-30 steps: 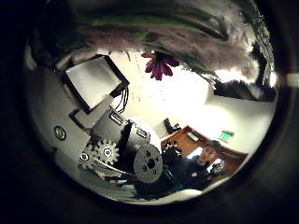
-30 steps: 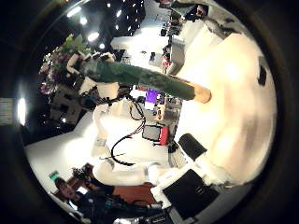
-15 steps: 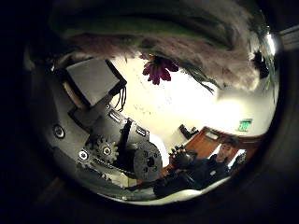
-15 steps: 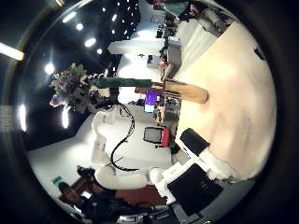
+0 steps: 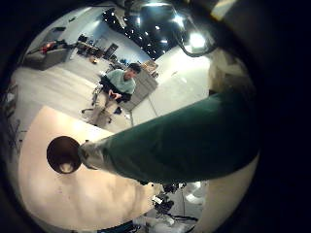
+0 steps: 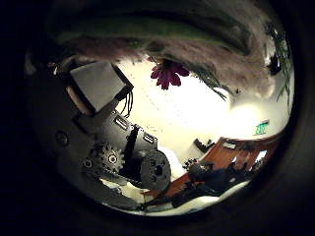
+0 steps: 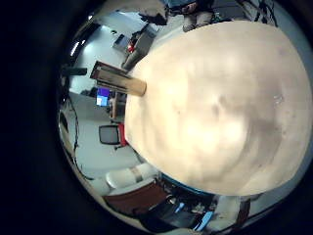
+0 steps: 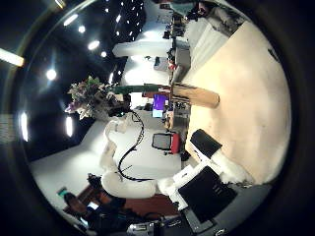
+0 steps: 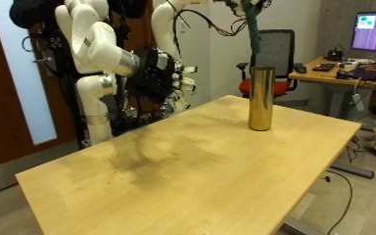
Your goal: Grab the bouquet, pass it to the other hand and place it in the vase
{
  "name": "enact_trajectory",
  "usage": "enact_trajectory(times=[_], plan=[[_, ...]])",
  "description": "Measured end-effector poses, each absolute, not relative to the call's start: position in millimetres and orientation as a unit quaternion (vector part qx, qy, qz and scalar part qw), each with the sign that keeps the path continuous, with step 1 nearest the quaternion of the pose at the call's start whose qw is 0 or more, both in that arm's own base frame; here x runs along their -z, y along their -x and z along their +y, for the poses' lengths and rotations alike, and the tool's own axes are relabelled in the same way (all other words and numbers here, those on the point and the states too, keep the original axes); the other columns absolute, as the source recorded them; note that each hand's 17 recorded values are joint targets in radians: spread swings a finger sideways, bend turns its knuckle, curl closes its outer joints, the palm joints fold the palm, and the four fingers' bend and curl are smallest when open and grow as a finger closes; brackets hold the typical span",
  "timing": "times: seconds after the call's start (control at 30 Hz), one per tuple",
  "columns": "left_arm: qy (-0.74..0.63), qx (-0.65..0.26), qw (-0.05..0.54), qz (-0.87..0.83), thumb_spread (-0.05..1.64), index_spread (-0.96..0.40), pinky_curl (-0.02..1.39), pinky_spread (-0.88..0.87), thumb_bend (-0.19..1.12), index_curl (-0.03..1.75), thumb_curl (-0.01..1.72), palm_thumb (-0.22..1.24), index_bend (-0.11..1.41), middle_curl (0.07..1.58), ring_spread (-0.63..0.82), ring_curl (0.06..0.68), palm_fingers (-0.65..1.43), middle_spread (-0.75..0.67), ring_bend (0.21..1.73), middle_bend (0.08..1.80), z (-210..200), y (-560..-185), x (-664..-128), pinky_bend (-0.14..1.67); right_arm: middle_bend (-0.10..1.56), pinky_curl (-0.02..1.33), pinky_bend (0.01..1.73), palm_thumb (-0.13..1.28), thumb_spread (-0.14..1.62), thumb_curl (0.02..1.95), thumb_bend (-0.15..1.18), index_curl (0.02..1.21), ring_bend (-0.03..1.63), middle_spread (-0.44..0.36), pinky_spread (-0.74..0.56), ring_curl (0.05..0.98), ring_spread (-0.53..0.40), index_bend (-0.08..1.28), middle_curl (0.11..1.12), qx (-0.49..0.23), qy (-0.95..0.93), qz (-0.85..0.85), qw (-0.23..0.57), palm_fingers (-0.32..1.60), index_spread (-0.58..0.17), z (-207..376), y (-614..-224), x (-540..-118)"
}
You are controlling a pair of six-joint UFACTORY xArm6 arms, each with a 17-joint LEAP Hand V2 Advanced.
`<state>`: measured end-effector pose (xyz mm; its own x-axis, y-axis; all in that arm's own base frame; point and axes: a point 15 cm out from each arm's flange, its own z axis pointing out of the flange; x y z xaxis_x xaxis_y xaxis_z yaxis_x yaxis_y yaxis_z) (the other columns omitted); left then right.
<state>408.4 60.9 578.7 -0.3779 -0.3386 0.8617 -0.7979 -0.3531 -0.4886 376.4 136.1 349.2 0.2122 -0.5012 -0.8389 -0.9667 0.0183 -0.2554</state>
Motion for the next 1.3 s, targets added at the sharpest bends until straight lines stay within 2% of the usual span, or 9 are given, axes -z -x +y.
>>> enact_trajectory(times=[0.6,0.7,0.8,0.83,0.87,0.9,1.03,1.2,1.3], plan=[[-0.554,-0.616,0.181,-0.529,0.14,-0.75,0.69,-0.58,-0.03,1.47,0.91,1.10,0.32,1.01,-0.41,0.567,1.06,-0.53,1.42,1.09,90,-432,-526,1.10,0.18,0.30,0.52,0.80,0.94,0.48,-0.03,0.30,0.44,0.149,0.52,0.233,0.248,0.18,0.29,-0.276,0.646,0.568,0.429,0.13,-0.318,137,-378,-344],[-0.561,-0.611,0.182,-0.528,0.23,-0.72,0.68,-0.61,-0.07,1.46,0.86,0.92,0.20,1.00,-0.44,0.544,0.95,-0.53,1.34,1.02,98,-437,-510,1.13,0.18,0.29,0.50,0.80,0.94,0.48,-0.03,0.31,0.43,0.150,0.52,0.230,0.250,0.19,0.29,-0.278,0.648,0.566,0.427,0.15,-0.316,141,-377,-344],[-0.579,-0.582,0.185,-0.540,0.40,-0.67,0.67,-0.63,-0.08,1.41,0.79,0.78,0.13,0.98,-0.47,0.523,0.58,-0.51,1.20,0.94,104,-435,-488,1.12,0.18,0.28,0.48,0.81,0.94,0.48,-0.02,0.32,0.42,0.150,0.51,0.226,0.255,0.19,0.29,-0.280,0.649,0.565,0.426,0.17,-0.314,142,-378,-343],[-0.587,-0.570,0.186,-0.544,0.58,-0.61,0.62,-0.48,-0.11,1.37,0.72,0.64,0.15,0.93,-0.35,0.502,0.02,-0.43,1.08,0.78,108,-435,-478,0.87,0.18,0.28,0.47,0.81,0.94,0.48,-0.03,0.32,0.41,0.150,0.52,0.226,0.256,0.19,0.29,-0.280,0.649,0.564,0.426,0.17,-0.311,142,-378,-344],[-0.594,-0.563,0.184,-0.544,0.68,-0.47,0.58,-0.11,-0.09,1.27,0.64,0.53,0.08,0.82,-0.04,0.440,-0.35,-0.14,0.97,0.48,113,-436,-471,0.69,0.18,0.28,0.47,0.81,0.94,0.48,-0.03,0.33,0.41,0.150,0.52,0.225,0.256,0.19,0.28,-0.280,0.649,0.564,0.426,0.18,-0.309,143,-378,-344],[-0.602,-0.559,0.179,-0.541,0.74,-0.33,0.48,0.12,-0.08,1.17,0.58,0.46,0.02,0.70,0.15,0.358,-0.35,0.08,0.88,0.34,119,-438,-465,0.60,0.18,0.27,0.47,0.80,0.94,0.48,-0.03,0.33,0.40,0.150,0.51,0.224,0.256,0.19,0.28,-0.280,0.649,0.564,0.426,0.18,-0.308,142,-378,-343],[-0.638,-0.552,0.170,-0.510,0.78,0.08,0.36,0.51,-0.05,0.78,0.44,0.31,0.01,0.50,0.48,0.255,-0.31,0.49,0.71,0.17,154,-440,-436,0.48,0.17,0.27,0.43,0.81,0.95,0.48,-0.02,0.34,0.39,0.151,0.50,0.223,0.256,0.20,0.27,-0.281,0.650,0.563,0.426,0.20,-0.302,144,-378,-344],[-0.668,-0.521,0.171,-0.504,0.77,0.23,0.31,0.65,-0.05,0.47,0.38,0.27,0.06,0.37,0.62,0.208,-0.24,0.61,0.60,0.15,184,-423,-407,0.40,0.17,0.26,0.41,0.81,0.94,0.48,-0.03,0.35,0.39,0.151,0.50,0.222,0.259,0.20,0.26,-0.281,0.655,0.558,0.426,0.21,-0.303,148,-378,-347],[-0.673,-0.523,0.165,-0.496,0.76,0.25,0.30,0.68,-0.04,0.36,0.36,0.26,0.08,0.31,0.66,0.197,-0.22,0.63,0.56,0.15,199,-412,-404,0.37,0.17,0.26,0.40,0.81,0.94,0.48,-0.03,0.36,0.39,0.150,0.51,0.221,0.259,0.20,0.26,-0.280,0.656,0.557,0.426,0.22,-0.298,148,-378,-348]])
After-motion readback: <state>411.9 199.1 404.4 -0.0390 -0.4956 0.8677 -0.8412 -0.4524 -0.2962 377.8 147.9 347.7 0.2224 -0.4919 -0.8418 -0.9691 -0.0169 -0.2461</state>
